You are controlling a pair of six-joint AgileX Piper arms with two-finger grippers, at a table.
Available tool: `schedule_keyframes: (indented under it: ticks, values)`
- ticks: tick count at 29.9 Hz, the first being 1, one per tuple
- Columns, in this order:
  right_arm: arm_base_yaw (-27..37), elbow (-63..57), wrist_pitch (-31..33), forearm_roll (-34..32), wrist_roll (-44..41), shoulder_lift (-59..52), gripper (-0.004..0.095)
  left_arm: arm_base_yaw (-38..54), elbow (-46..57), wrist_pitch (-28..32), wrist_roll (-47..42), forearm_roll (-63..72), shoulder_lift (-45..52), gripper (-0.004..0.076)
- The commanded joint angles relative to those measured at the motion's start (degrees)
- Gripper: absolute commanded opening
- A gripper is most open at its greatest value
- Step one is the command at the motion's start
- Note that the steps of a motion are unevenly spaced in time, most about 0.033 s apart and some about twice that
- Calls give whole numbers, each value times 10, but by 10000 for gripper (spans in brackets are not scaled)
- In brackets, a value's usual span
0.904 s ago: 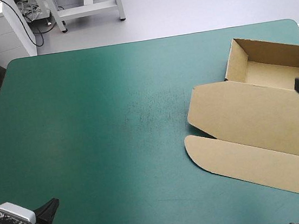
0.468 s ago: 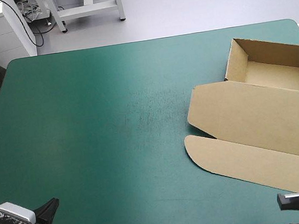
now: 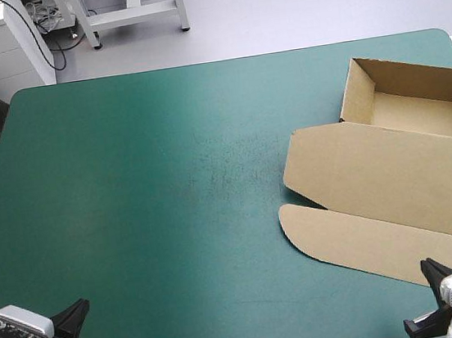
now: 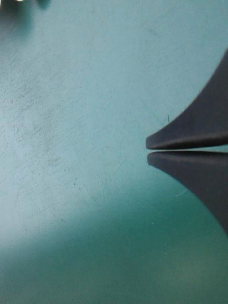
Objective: Fold the box
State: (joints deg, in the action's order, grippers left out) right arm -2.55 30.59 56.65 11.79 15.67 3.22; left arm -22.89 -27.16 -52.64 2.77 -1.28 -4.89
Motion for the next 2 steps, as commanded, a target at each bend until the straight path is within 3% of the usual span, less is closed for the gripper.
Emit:
schedule_keyframes:
  ticks: [1,2]
  values:
    - [-11,-11,-58,-11,2,11,-3,-1,-12,43,-3,0,-8,-8]
    - [-11,-11,-63,-8,2,11,-3,-1,-12,43,-1,1,-8,-8]
